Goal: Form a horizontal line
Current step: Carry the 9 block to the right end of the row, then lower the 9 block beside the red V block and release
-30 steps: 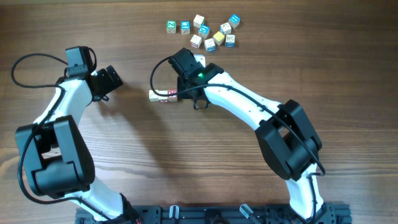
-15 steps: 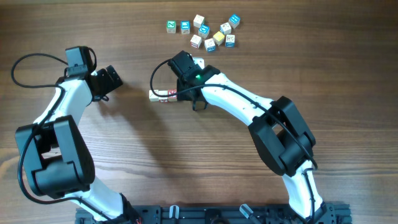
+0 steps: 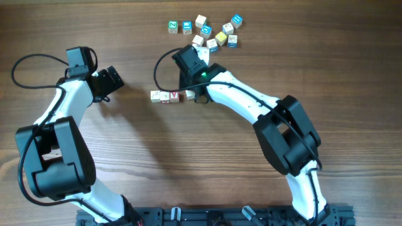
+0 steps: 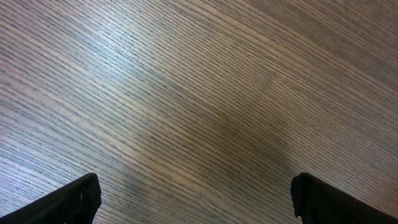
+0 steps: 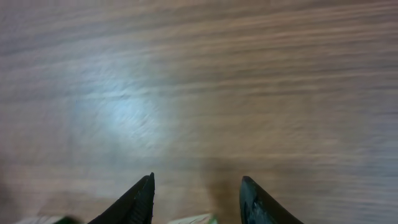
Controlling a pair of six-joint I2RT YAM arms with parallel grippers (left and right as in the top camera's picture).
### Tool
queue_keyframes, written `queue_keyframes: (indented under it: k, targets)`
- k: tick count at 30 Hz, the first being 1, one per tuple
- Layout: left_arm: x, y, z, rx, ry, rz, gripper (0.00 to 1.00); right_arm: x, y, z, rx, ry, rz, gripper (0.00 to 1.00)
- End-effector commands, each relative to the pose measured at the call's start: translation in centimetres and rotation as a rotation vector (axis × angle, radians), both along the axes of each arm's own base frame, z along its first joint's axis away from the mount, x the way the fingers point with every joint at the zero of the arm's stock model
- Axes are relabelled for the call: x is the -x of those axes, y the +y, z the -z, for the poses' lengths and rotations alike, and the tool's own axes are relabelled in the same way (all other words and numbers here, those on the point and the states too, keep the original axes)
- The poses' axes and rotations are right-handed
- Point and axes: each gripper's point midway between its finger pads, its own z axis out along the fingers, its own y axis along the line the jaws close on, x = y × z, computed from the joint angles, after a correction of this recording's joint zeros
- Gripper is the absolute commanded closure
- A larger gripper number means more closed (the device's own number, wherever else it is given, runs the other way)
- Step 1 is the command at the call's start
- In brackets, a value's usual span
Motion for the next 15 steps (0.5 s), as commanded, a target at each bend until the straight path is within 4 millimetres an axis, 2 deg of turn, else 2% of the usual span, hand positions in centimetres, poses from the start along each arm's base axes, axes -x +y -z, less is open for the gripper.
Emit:
queue_keyframes:
  k: [1, 4, 7, 10, 15]
  targets:
    - [0.2, 0.3, 0.4, -0.01, 0.012, -0.007, 0.0, -0.9, -2.9, 1.2, 0.013, 0.039, 0.106, 0.57]
    - [0.2, 0.3, 0.4, -0.01, 0.012, -0.007, 0.0, 0.0, -3.6, 1.9, -0.013, 0.124, 0.095, 0.84]
    - [0.2, 0.3, 0.4, -0.01, 0.012, -0.007, 0.0, 1.4, -2.5, 2.3, -0.067, 0.201, 0.046, 0.96]
    - [0.2, 0.3, 0.4, -0.01, 0.011, -0.007, 0.0, 2.1, -2.6, 2.5, -0.064, 0.234, 0.041, 0.96]
    - [0.2, 0.3, 0.4, -0.01, 0.011, -0.007, 0.0, 3.4, -1.4, 2.6, -0.125, 0.302, 0.003, 0.94]
